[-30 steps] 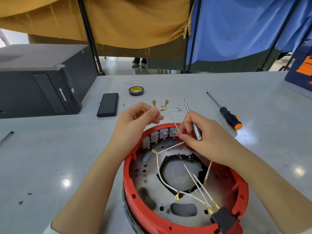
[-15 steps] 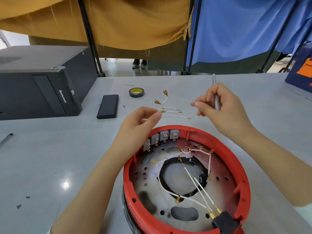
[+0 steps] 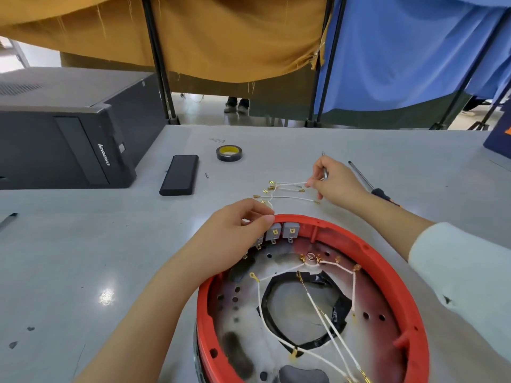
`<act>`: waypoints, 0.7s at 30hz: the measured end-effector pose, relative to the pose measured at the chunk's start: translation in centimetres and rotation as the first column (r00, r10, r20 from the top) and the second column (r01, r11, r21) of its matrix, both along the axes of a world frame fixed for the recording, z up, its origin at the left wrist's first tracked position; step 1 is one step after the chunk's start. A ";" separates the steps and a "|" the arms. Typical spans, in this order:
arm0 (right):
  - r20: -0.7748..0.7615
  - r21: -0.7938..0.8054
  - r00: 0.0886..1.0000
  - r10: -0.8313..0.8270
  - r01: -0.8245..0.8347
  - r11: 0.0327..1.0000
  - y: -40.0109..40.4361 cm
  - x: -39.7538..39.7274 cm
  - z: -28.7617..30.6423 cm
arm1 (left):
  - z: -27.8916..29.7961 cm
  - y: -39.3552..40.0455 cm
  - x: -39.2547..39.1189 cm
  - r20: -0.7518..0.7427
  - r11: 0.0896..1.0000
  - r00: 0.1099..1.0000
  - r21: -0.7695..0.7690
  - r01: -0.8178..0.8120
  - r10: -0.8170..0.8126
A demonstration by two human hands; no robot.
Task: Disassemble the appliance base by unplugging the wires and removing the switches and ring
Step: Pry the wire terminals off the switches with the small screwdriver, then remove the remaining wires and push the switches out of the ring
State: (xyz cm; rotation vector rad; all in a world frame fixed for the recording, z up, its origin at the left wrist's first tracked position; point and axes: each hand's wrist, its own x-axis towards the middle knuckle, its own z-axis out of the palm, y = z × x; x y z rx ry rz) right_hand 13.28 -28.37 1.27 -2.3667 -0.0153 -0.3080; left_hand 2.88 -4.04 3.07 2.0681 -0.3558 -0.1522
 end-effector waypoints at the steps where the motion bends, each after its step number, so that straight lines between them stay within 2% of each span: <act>1: 0.009 -0.005 1.000 -0.002 0.002 1.000 0.0 0.3 0.2 | 0.0 0.0 0.0 0.004 1.000 1.000 0.006 0.002 -0.002; 10: 0.059 0.100 0.993 -0.102 0.095 0.990 1.0 1.6 -0.2 | 0.2 0.1 -0.1 0.006 1.000 1.000 0.009 0.015 -0.015; 13: 0.057 0.122 0.995 -0.082 0.074 0.990 1.8 2.0 0.0 | 0.2 0.1 -0.2 0.011 1.000 1.000 0.008 0.014 -0.014; 18: 0.003 -0.045 1.000 0.014 -0.014 0.999 2.1 1.8 0.2 | 0.2 0.1 -0.1 0.004 1.000 1.000 -0.015 0.016 -0.016; 21: -0.014 -0.059 0.997 0.081 -0.082 0.995 2.1 -0.2 0.2 | 0.0 0.2 0.1 0.008 1.000 1.000 -0.010 0.023 -0.023</act>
